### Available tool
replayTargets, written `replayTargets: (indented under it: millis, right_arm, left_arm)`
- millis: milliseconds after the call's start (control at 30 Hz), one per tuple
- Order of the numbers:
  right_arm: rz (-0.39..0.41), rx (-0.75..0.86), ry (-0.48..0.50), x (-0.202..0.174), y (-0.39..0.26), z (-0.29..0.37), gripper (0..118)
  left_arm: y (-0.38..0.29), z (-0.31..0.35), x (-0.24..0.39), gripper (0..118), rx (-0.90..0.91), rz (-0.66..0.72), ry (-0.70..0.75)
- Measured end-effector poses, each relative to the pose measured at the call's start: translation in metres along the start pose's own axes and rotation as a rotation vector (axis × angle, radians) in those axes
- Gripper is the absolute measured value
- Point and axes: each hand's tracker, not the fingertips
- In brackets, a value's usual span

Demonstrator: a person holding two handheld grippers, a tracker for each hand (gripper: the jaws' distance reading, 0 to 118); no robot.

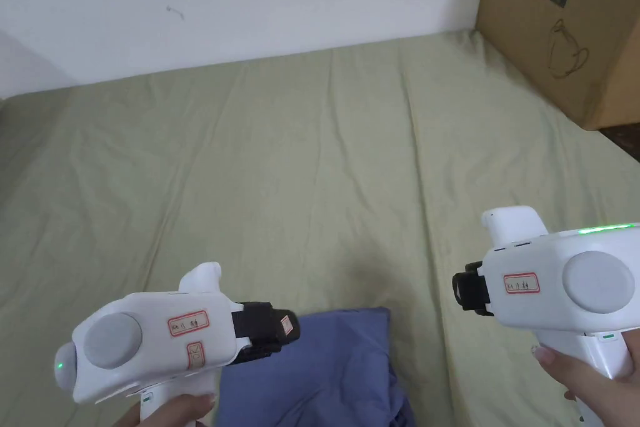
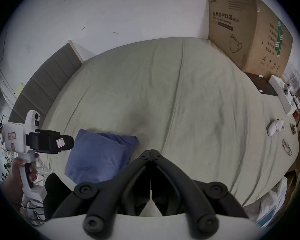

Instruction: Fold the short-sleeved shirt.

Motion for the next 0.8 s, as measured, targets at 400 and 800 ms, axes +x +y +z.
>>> replayTargets:
  millis: [400,800]
  right_arm:
    - [-0.035,0.032,-0.005,0.012,-0.001,0.013,0]
    - [-0.07,0.03,-0.016,0.024,-0.004,0.012,0]
  left_arm:
    - [-0.045,-0.106,0.034,6,-0.303,-0.066,-0.124]
    - [-0.063,-0.152,0.039,3,-0.353,-0.014,-0.085]
